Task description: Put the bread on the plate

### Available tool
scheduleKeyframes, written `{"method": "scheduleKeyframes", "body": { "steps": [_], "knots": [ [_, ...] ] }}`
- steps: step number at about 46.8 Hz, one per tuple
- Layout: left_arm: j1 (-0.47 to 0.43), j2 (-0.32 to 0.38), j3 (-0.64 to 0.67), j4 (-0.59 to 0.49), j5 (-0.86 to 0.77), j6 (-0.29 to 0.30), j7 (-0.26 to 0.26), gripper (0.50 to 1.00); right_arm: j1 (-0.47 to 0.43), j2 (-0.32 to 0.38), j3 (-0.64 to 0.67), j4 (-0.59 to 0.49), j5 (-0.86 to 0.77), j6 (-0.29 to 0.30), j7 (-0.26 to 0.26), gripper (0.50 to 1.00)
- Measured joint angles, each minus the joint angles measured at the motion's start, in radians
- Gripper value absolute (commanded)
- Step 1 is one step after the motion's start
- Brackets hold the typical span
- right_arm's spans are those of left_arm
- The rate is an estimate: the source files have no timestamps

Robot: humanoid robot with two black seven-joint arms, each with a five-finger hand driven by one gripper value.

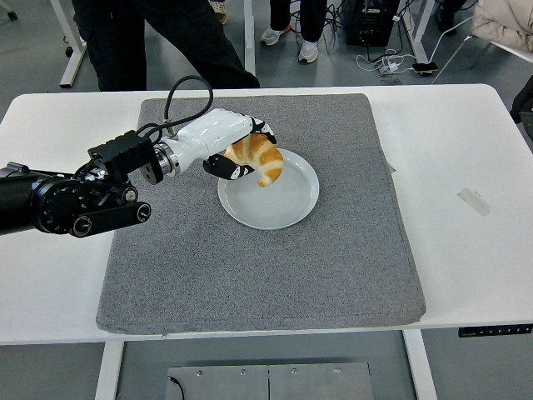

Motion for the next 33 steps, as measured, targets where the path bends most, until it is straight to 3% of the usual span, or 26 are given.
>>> {"method": "scheduleKeyframes", "body": {
  "steps": [33],
  "knots": [
    [0.085,-0.109,0.040,0.147,0.000,-0.002,-0.006,0.500,0.000,0.000,0.000,-0.001,0.000,0.000,0.000,1.000]
  ]
}}
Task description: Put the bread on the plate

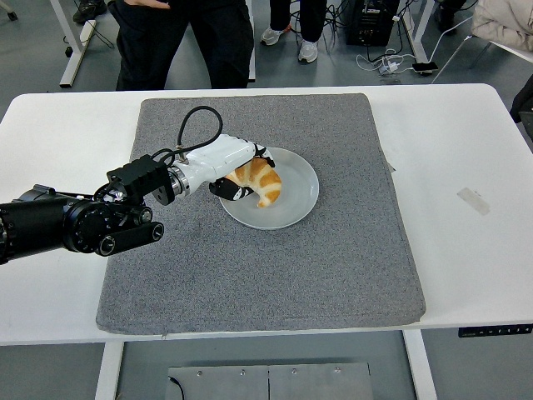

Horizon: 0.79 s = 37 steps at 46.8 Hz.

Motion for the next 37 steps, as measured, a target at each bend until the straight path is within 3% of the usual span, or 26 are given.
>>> {"method": "scheduleKeyframes", "body": {
  "steps": [2,5,7,33,37],
  "knots": [
    [0.003,-0.004,0.000,0.000,-0.001,0.000,0.000,0.500,0.000,0.000,0.000,0.000,0.000,0.000,0.000,1.000],
    [0.007,-0.007,-0.001,0.001,-0.002,0.000,0.000,0.684,0.000,0.000,0.000,0.000,0.000,0.000,0.000,1.000],
    [0.007,-0.008,-0.005,0.002,-0.003,0.000,0.000,0.752,0.000,0.000,0.000,0.000,0.000,0.000,0.000,1.000],
    [0.027,-0.019,-0.008,0.032,-0.019,-0.003,-0.001,0.949,0.000,0.000,0.000,0.000,0.000,0.000,0.000,1.000],
    [0.027,-0.016,-0.015,0.032,-0.021,-0.004,-0.002,0.958,0.000,0.000,0.000,0.000,0.000,0.000,0.000,1.000]
  ]
}}
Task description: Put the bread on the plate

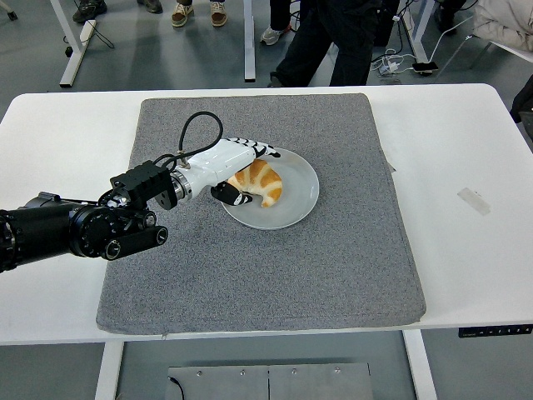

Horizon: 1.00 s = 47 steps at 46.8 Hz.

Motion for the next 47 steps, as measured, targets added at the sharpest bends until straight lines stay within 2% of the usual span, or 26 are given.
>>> {"method": "scheduleKeyframes", "body": {
  "steps": [8,16,20,26,29,31,36,47],
  "knots": [
    [-0.014,0.005,-0.008,-0.001,0.000,-0.003,-0.009,0.961,0.000,0.000,0.000,0.000,0.000,0.000,0.000,1.000],
    [-0.022,0.009,-0.033,-0.017,-0.015,-0.028,-0.075,0.960,0.000,0.000,0.000,0.000,0.000,0.000,0.000,1.000],
    [-0.029,0.018,-0.079,-0.020,-0.040,-0.110,-0.094,0.958,0.000,0.000,0.000,0.000,0.000,0.000,0.000,1.000],
    [-0.043,0.050,-0.172,-0.020,-0.066,-0.312,-0.136,0.958,0.000,0.000,0.000,0.000,0.000,0.000,0.000,1.000],
    [-0.043,0.073,-0.237,-0.020,-0.070,-0.396,-0.167,0.958,0.000,0.000,0.000,0.000,0.000,0.000,0.000,1.000],
    [-0.041,0.084,-0.273,-0.020,-0.071,-0.432,-0.181,0.958,0.000,0.000,0.000,0.000,0.000,0.000,0.000,1.000],
    [-0.028,0.117,-0.372,-0.020,-0.107,-0.485,-0.194,0.958,0.000,0.000,0.000,0.000,0.000,0.000,0.000,1.000],
    [0.025,0.179,-0.498,-0.020,-0.347,-0.500,-0.197,0.958,0.000,0.000,0.000,0.000,0.000,0.000,0.000,1.000]
  ]
}}
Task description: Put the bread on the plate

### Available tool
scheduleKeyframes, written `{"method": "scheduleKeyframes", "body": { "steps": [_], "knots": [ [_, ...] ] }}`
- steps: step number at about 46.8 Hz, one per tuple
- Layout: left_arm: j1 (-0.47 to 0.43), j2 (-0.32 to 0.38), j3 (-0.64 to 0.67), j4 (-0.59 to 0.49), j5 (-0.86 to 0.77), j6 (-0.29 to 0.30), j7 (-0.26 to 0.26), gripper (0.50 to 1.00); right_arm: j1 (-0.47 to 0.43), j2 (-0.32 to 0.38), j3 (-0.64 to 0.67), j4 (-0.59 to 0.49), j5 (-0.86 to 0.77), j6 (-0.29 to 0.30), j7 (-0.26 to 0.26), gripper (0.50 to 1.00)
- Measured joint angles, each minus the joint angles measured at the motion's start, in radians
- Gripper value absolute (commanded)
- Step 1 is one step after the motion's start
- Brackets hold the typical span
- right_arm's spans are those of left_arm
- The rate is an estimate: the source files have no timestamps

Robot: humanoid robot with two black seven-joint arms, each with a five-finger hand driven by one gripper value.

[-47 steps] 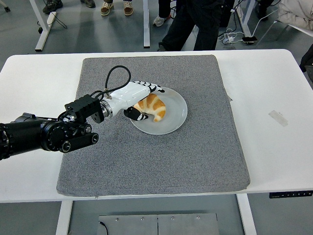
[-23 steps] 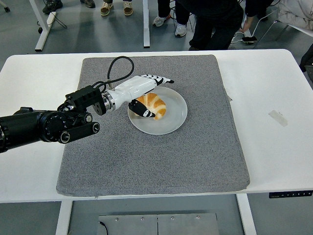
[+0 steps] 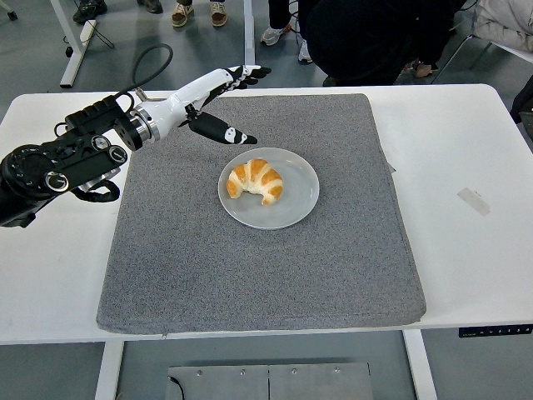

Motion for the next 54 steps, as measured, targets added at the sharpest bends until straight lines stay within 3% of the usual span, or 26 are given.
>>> {"method": "scheduleKeyframes", "body": {
  "steps": [17,28,45,54],
  "knots": [
    [0.149,0.000,-0.265,0.051,-0.328,0.001,0.009,0.960,0.000,0.000,0.000,0.000,0.000,0.000,0.000,1.000],
    [0.218,-0.089,-0.397,0.168,-0.434,-0.025,0.011,0.961,0.000,0.000,0.000,0.000,0.000,0.000,0.000,1.000],
    [0.252,-0.161,-0.564,0.380,-0.585,-0.197,0.010,0.963,0.000,0.000,0.000,0.000,0.000,0.000,0.000,1.000],
    [0.253,-0.174,-0.634,0.426,-0.649,-0.273,0.045,0.963,0.004,0.000,0.002,0.005,0.000,0.001,0.000,1.000]
  ]
}}
